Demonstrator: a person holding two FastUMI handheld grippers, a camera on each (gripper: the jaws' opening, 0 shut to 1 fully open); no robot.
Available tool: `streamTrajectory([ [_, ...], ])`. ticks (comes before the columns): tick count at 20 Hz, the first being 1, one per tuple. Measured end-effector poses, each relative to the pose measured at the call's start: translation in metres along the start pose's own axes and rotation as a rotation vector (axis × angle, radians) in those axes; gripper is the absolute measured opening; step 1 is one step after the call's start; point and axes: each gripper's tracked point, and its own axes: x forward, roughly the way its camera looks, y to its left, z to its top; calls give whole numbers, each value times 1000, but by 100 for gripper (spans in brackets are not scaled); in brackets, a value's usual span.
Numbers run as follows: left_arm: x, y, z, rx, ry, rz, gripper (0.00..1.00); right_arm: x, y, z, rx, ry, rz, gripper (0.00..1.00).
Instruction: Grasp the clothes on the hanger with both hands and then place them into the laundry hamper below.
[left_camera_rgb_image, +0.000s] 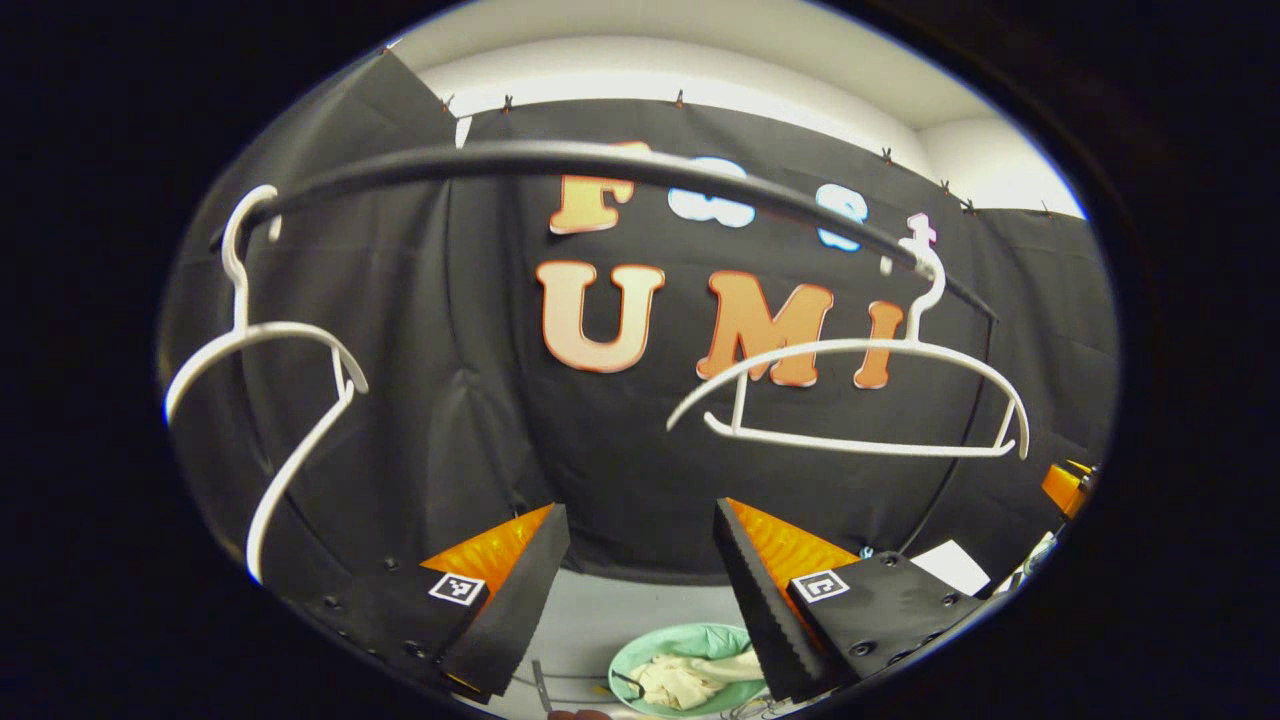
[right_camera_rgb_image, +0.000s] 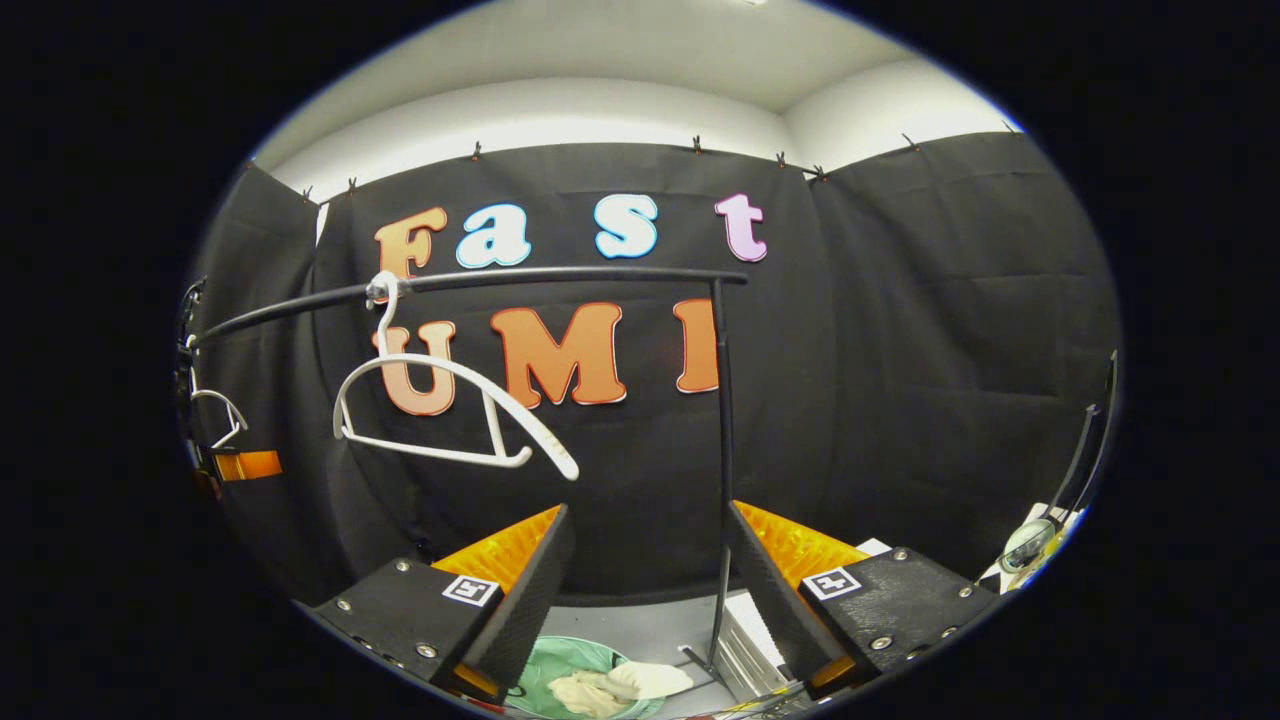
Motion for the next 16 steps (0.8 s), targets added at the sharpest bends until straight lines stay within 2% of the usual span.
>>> streamTrajectory([
  [1,4,-1,10,7,-14,12,95,4,-2,4,-2,-9,-10,95],
  [4,2,-15,38,-2,-86,-4,95,12,12,12,4,-25,33,95],
  [9,-5,-28,39,22,-98,-15,94,14,11,21,-26,-53,64,95],
  [10,-8,-29,39,25,-96,-14,96,13,12,21,-17,-50,74,95],
  [14,-19,-28,48,-47,-144,29,95,11,3,28,-22,-63,97,95],
  [16,-25,-39,45,-68,-143,1,97,11,5,30,-22,-65,120,95],
])
